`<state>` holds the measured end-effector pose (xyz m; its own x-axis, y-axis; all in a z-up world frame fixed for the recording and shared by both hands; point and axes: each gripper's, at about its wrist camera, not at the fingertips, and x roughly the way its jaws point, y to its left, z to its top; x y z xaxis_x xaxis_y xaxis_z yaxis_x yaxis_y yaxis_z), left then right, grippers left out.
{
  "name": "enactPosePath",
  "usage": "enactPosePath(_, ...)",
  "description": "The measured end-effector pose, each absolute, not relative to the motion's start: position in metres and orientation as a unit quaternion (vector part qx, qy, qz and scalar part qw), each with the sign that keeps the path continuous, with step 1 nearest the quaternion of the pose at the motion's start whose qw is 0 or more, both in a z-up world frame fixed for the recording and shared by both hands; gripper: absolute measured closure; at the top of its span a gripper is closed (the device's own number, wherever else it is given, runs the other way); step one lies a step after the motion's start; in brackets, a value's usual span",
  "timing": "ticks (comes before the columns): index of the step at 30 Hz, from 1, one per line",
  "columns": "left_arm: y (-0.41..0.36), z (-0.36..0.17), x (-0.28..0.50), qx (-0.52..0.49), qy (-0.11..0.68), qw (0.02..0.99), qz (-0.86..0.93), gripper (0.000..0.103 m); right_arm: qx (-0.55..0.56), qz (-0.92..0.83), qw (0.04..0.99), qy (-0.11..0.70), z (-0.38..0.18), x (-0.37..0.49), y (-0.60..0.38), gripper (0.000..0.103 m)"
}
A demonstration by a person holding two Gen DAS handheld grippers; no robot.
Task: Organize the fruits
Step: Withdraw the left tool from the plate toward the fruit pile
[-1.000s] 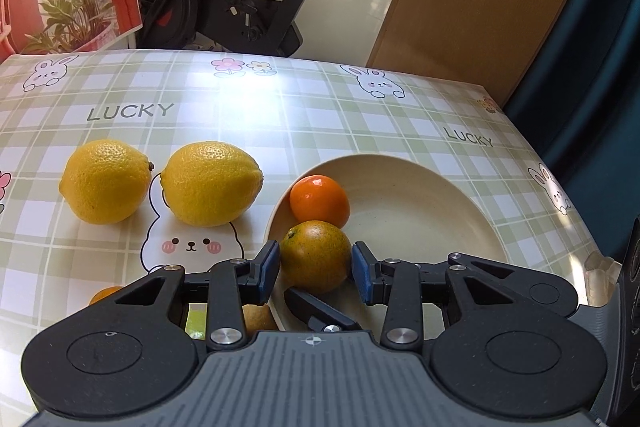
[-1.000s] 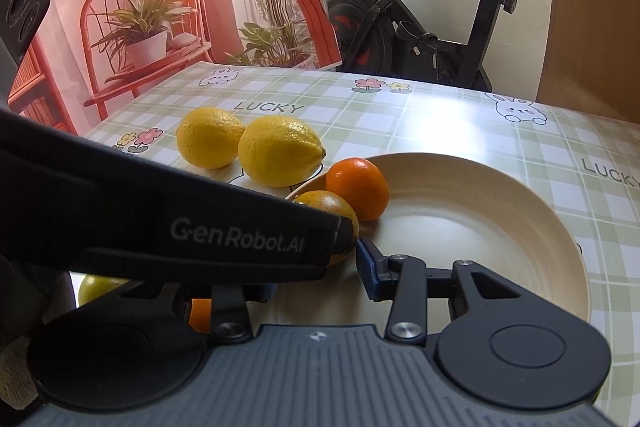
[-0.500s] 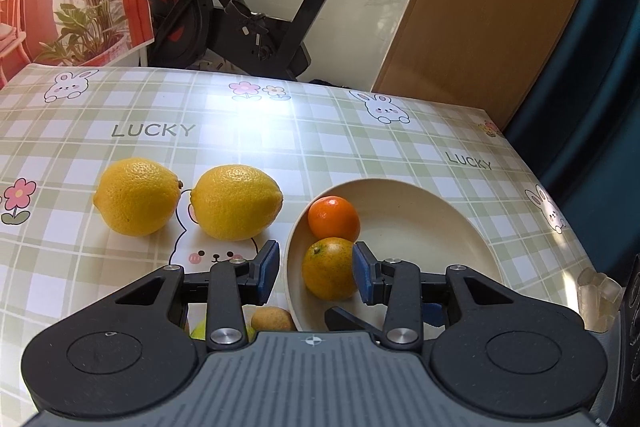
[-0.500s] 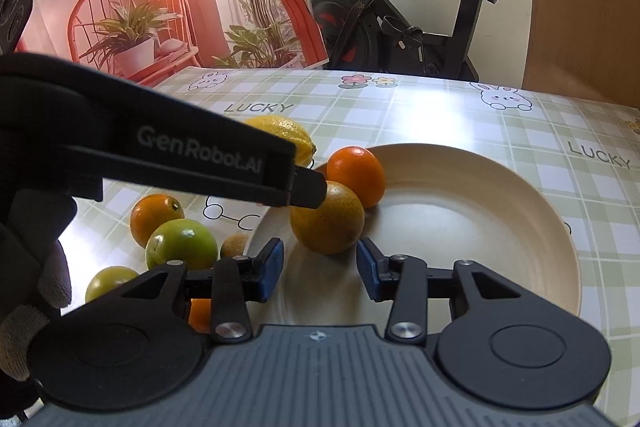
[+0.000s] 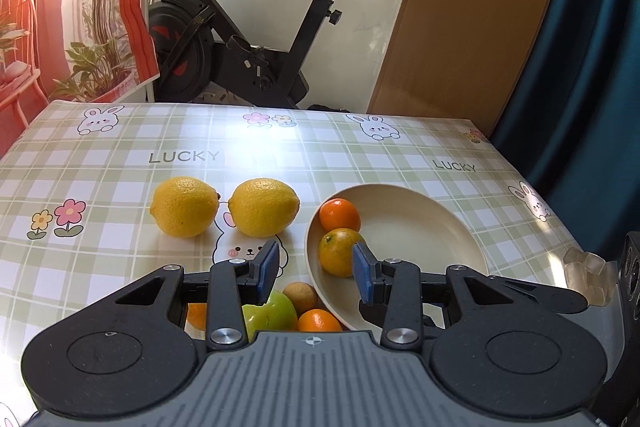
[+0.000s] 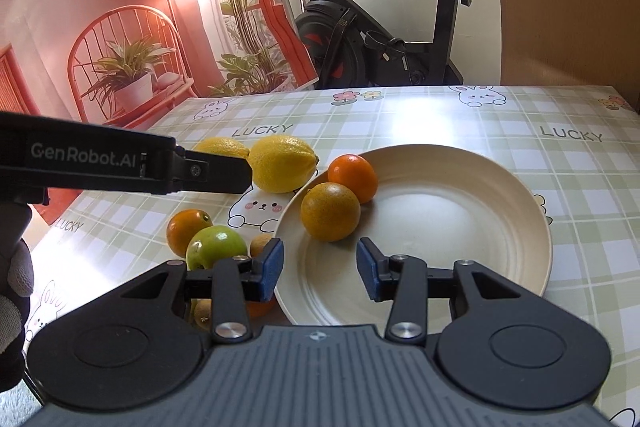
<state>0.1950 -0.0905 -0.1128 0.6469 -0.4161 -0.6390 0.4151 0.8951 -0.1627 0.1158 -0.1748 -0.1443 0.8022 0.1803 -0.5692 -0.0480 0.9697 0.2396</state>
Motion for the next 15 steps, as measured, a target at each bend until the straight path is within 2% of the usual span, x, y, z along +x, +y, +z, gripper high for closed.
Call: enactPosePath(15,-0.03,-0.108,0.152,-0.004,0.345,0.916,-0.204,0.061,0.072,0.088,0.952,0.284,-0.126,0.091,-0.144,0.059)
